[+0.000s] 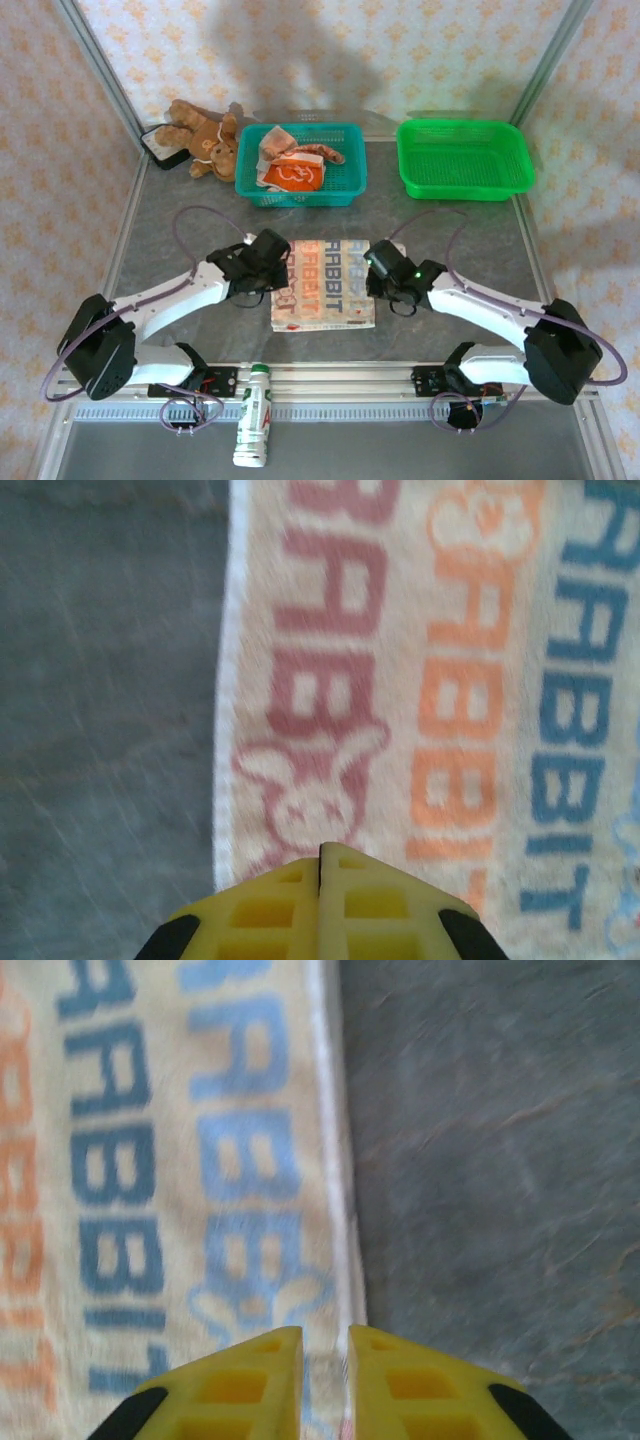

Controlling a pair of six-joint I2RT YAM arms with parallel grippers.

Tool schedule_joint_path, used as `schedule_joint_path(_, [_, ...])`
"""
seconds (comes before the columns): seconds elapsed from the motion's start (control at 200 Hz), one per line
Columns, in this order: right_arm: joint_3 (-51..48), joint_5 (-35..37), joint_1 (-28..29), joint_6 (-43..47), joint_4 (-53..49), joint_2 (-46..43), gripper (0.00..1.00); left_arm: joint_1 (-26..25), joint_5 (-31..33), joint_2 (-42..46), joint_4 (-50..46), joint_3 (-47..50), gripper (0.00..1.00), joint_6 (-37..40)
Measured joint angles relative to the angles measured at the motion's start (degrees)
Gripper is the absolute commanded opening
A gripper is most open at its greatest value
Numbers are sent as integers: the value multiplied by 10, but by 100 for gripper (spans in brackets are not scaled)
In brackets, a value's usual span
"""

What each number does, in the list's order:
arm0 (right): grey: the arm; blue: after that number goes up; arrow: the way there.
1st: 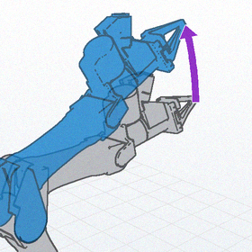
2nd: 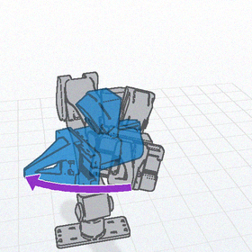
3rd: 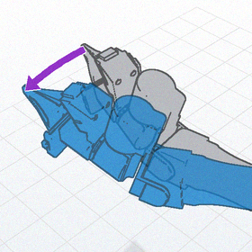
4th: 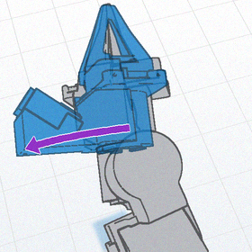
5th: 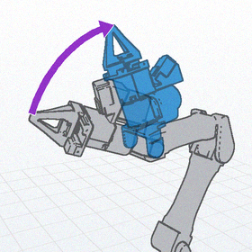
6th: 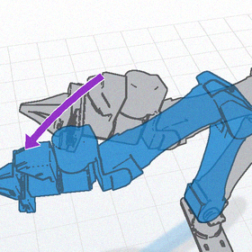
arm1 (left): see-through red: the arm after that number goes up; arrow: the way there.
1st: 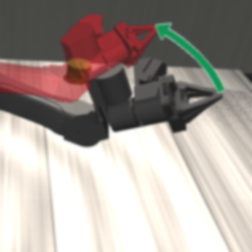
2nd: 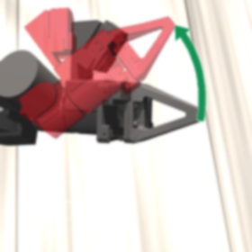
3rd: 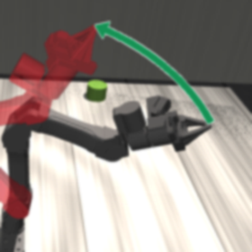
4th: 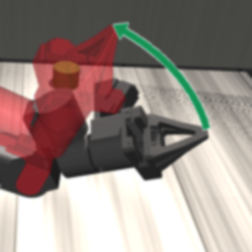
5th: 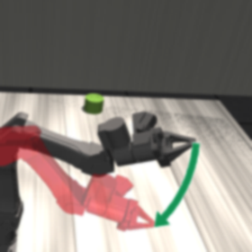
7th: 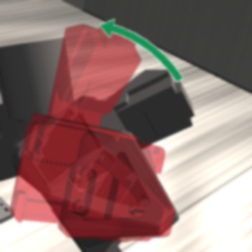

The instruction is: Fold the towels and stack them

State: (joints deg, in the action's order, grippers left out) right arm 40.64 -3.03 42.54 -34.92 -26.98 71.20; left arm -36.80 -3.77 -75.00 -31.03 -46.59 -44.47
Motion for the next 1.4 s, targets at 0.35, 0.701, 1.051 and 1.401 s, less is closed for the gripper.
schedule_joint_path(0.35, [113,-22,-79,46,46,158,0,78,12,-141,52,-77,0,53])
schedule_joint_path(0.701, [197,-70,-123,97,68,293,0,107,13,-238,79,-106,0,70])
schedule_joint_path(1.051, [212,-78,-135,133,74,328,0,113,14,-248,85,-105,0,71])
schedule_joint_path(1.401, [233,-78,-148,134,64,314,25,140,3,-227,85,-115,14,87])
